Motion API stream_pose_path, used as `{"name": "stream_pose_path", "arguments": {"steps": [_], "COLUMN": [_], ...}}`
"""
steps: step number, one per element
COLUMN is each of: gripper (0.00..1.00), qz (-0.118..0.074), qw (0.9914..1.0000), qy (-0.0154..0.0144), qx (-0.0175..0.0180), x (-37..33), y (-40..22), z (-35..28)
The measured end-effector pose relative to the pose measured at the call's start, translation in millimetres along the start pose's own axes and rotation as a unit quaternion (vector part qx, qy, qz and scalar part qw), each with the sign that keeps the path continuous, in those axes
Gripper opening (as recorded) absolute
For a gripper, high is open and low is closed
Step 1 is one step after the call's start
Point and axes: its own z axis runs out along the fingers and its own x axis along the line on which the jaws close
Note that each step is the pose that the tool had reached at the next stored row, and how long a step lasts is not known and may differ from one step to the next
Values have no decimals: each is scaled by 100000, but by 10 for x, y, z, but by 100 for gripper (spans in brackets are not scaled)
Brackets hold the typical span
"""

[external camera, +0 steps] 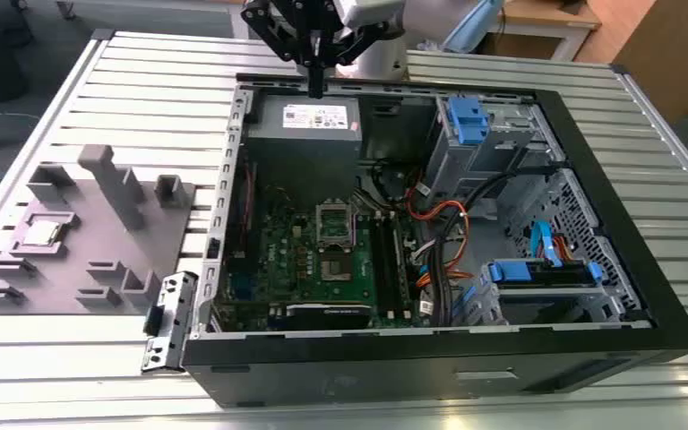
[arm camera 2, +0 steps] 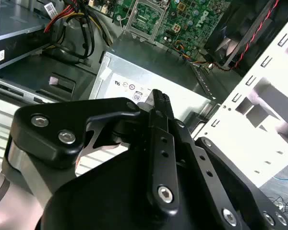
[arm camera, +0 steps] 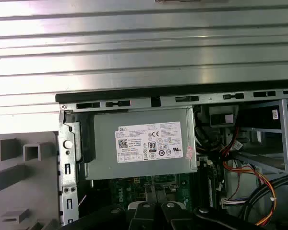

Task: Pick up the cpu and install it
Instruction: 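Reach for the cpu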

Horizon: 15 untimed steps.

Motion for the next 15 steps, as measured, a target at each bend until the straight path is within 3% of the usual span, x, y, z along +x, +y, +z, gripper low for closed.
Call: {"name": "stream_pose_path", "arguments": {"steps": [15], "gripper": [11], "qz": [-2], "qw": [100000], "qy": [2], "qx": [-1], "x": [48], "y": [-4], "z": [-1]}}
